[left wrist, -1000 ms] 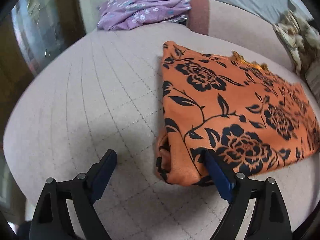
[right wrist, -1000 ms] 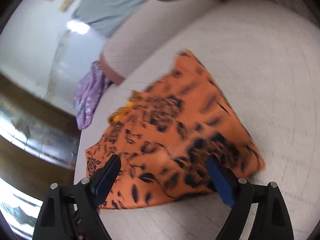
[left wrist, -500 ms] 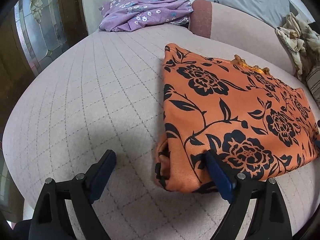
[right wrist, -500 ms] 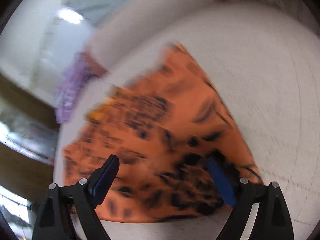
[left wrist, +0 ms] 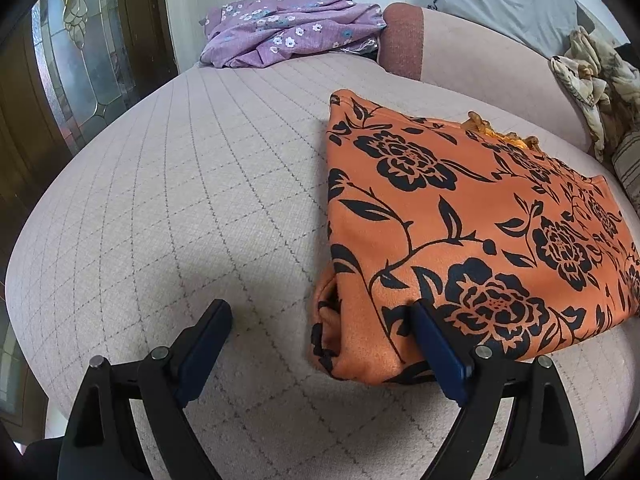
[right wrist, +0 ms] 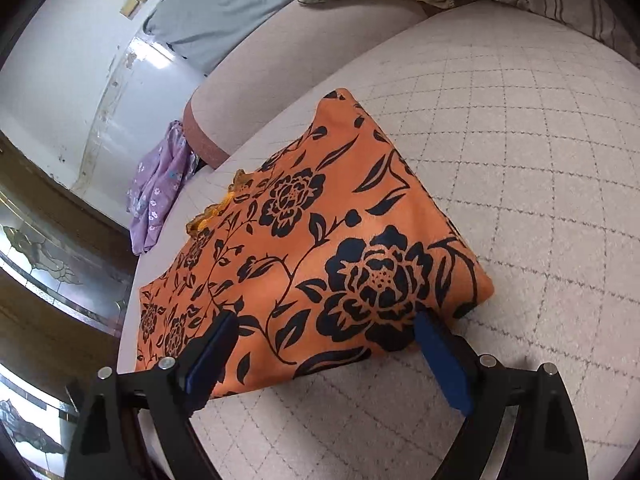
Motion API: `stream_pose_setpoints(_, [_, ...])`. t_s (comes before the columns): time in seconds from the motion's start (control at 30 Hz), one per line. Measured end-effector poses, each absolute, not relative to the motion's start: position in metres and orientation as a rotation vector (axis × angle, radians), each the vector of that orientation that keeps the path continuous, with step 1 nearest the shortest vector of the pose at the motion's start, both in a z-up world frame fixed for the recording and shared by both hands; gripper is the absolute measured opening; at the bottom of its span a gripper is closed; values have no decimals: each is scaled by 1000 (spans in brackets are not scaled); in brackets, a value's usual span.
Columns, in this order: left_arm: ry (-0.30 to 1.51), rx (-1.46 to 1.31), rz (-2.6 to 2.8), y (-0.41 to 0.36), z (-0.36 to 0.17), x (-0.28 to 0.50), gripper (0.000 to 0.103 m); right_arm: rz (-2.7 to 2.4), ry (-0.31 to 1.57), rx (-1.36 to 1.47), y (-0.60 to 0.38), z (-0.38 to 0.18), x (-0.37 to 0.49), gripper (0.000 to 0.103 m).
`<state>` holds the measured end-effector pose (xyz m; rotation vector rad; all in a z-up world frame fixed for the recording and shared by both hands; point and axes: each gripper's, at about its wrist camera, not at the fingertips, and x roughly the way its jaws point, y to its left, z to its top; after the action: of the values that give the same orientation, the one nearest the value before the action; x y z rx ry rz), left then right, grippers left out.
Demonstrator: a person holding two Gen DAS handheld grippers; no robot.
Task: Fold small clothes
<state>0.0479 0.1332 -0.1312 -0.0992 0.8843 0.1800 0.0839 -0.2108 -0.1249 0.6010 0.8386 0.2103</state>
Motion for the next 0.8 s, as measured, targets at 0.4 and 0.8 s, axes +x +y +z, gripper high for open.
stream_pose_setpoints(0.4, [878, -101, 175, 136, -129, 43, 92, 274, 797, 622, -219, -132, 75, 92])
stream_pose_setpoints(0.8, [827, -77, 161, 133, -106, 24, 92, 299, 766, 635, -224, -133, 68, 92])
